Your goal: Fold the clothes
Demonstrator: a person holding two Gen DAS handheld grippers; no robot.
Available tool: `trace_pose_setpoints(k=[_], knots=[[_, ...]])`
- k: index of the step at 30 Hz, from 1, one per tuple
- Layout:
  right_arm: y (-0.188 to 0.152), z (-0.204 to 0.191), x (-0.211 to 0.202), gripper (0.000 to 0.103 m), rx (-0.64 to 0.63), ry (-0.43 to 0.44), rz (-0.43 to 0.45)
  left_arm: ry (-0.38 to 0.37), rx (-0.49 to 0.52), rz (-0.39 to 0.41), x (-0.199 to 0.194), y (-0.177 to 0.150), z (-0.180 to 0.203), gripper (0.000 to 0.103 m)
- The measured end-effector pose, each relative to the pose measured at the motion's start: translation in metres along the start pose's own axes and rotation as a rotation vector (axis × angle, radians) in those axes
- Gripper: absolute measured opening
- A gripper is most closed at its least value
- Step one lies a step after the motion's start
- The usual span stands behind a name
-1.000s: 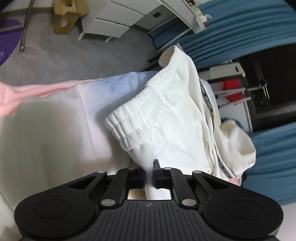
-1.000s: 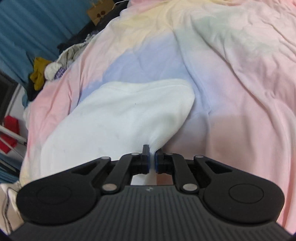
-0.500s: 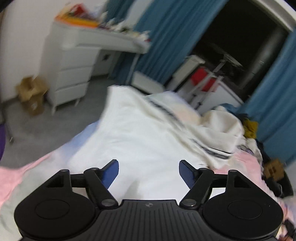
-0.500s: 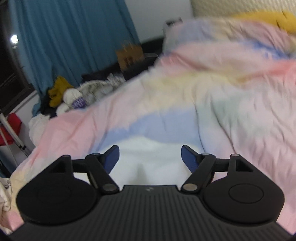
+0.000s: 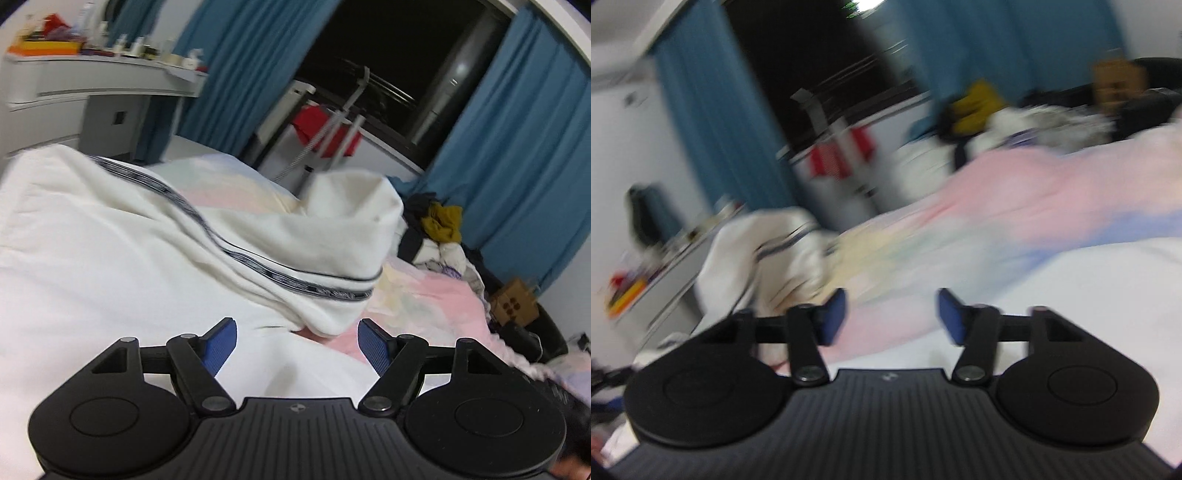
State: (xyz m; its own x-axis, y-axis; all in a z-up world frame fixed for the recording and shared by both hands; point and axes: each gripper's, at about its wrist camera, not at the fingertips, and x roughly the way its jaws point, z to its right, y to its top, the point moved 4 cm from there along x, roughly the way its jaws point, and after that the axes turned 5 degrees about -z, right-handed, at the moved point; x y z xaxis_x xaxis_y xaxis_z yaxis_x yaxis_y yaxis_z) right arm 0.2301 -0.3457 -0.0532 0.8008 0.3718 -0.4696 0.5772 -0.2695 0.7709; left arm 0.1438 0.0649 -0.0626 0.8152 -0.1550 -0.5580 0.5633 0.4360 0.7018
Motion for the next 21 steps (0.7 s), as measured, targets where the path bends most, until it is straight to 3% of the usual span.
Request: trace_pose_setpoints(k=[4,7,12,18,19,20,21], knots=[[0.011,-0.035,0.082,0.049,-0.014,0.086,-0.044,-0.014,0.045,-0.079,0.045,-0.020,-0.012,0.072],[0.018,-0.055,0.161,0.051,0.037,0.132,-0.093,-0.028,0.029,-0.071,0.060,-0.019,-0.026,0.072],[0.024,-0.073,0.288,0.056,0.036,0.110,-0.172,-0.051,-0.015,-0.027,0.081,-0.011,-0.049,0.072],[0.035,-0.084,0.355,0.055,-0.047,0.032,-0.146,-0.106,-0.056,-0.002,0.086,-0.007,-0.062,0.071],[0.037,-0.089,0.357,0.040,-0.071,0.017,-0.133,-0.116,-0.067,0.000,0.085,-0.007,-0.064,0.071],[0.040,-0.093,0.357,0.017,-0.096,0.005,-0.124,-0.125,-0.078,0.002,0.085,-0.006,-0.066,0.071],[0.042,-0.097,0.356,0.017,-0.108,-0.010,-0.117,-0.134,-0.090,0.004,0.084,-0.006,-0.068,0.071]])
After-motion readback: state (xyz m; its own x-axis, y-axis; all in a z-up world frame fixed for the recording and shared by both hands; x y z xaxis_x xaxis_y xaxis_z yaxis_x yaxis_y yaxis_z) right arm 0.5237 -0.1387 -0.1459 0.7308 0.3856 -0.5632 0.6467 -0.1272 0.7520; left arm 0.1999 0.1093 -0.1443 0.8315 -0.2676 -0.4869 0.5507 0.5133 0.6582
